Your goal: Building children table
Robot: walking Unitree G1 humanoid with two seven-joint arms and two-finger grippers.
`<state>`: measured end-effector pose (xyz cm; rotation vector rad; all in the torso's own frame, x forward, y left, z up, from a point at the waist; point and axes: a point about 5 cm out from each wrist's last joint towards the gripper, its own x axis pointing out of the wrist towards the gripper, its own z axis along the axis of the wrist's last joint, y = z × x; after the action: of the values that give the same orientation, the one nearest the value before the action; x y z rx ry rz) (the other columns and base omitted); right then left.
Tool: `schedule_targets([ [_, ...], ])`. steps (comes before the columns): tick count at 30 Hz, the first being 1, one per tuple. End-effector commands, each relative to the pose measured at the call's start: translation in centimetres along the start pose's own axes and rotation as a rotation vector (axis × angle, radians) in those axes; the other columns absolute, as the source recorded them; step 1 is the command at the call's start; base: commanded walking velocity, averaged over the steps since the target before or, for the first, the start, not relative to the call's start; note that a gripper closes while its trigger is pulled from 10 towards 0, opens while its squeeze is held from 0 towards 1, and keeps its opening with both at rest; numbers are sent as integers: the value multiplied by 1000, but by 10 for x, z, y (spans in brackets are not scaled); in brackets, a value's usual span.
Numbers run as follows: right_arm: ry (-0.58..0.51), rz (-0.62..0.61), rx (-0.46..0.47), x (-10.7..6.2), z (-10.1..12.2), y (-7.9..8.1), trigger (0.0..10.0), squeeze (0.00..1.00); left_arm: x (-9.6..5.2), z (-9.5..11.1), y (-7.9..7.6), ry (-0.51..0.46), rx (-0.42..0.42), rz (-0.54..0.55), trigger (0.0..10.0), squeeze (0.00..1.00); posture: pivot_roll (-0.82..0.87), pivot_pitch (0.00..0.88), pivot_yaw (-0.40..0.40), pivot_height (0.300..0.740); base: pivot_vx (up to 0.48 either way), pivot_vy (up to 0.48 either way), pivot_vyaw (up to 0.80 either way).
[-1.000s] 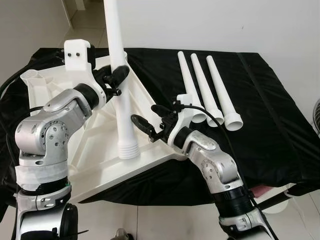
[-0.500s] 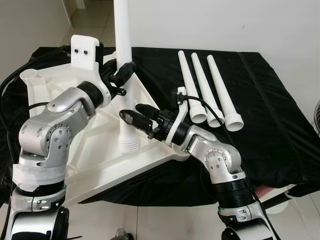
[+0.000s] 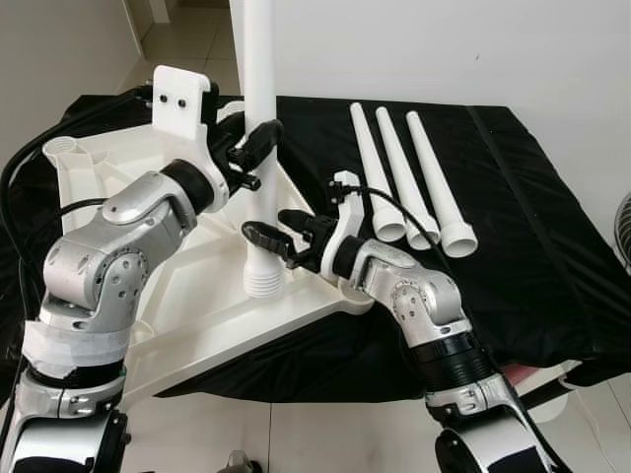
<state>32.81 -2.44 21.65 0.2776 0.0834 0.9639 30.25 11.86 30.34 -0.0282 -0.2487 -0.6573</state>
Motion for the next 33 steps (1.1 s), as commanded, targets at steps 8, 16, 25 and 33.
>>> schedule_targets([
  [8,-54,59,-57,13,12,9,10000,0,-4,6,-28,-17,66,-466,0,0,30,71,3,740,0,0,0],
  [16,-49,78,-45,16,9,11,0,0,-4,8,-29,-29,81,-485,0,0,29,75,2,740,0,0,0],
  [25,-39,56,-21,16,7,8,0,0,-3,9,-30,-45,125,-485,0,0,27,80,4,740,0,0,0],
  [33,-263,-88,-106,-4,39,-2,0,0,-3,11,-10,-44,75,-362,10000,1000,25,89,8,740,0,0,0],
])
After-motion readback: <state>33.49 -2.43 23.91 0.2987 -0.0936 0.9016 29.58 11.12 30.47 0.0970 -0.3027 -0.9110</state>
